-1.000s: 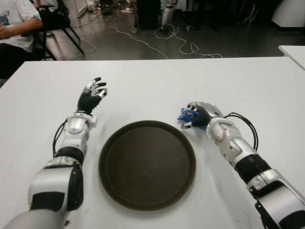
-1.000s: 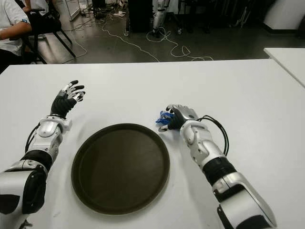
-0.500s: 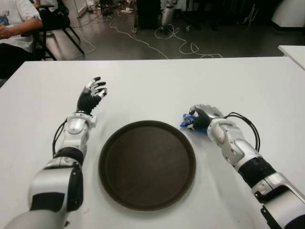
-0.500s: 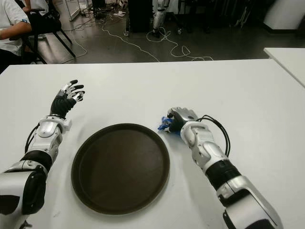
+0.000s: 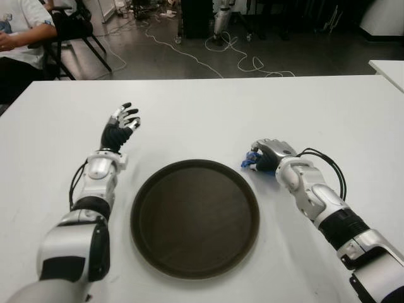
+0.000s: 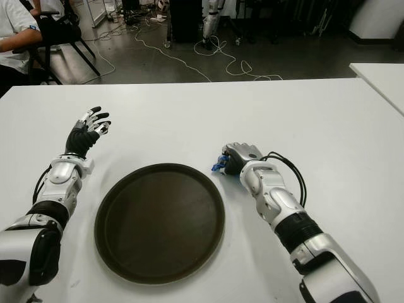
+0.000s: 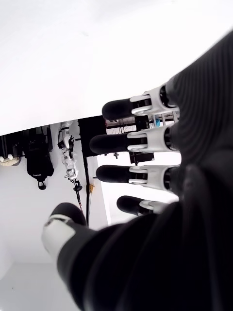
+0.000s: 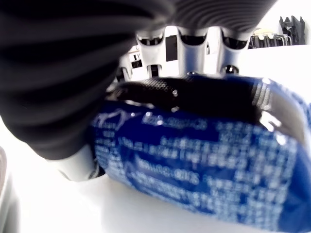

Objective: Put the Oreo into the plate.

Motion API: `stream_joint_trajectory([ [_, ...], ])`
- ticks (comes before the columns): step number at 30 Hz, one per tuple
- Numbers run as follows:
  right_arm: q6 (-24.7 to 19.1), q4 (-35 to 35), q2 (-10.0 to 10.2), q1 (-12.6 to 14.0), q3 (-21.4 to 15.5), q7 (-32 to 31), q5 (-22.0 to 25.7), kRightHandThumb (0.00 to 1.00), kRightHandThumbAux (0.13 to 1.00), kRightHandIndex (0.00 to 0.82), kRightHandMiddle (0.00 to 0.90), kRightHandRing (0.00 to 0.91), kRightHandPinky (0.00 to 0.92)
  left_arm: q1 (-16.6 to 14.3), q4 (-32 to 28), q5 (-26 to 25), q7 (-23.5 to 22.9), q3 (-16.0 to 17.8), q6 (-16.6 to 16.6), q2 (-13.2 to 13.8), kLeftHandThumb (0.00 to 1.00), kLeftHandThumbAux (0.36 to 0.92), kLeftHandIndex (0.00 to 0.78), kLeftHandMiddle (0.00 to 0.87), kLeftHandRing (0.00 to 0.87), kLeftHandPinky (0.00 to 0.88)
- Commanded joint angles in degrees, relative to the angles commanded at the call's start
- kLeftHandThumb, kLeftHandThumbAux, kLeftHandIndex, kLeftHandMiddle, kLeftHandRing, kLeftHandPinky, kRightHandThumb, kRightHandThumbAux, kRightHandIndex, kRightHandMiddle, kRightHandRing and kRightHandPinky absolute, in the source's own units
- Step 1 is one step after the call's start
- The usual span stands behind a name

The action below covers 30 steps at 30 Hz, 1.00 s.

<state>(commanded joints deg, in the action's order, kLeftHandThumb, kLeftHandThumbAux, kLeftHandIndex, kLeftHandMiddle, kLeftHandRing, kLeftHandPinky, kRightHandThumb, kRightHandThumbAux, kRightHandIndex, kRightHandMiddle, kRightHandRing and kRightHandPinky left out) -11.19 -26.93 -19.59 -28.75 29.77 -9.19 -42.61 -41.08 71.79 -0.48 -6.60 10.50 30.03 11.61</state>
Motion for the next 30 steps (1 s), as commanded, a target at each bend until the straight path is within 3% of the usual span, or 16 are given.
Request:
stream_joint_trajectory([
  [30,1.5,2.1,-1.1,0.8,-0.4,-0.5,-0.2,0.686,0.733,0.428,0.683,0.673,0.638,0.2,-0.3,-0.1,0.0,-0.2,0.4,0.0,0.161,0.673,0.112,0.191,0.179,0.195],
])
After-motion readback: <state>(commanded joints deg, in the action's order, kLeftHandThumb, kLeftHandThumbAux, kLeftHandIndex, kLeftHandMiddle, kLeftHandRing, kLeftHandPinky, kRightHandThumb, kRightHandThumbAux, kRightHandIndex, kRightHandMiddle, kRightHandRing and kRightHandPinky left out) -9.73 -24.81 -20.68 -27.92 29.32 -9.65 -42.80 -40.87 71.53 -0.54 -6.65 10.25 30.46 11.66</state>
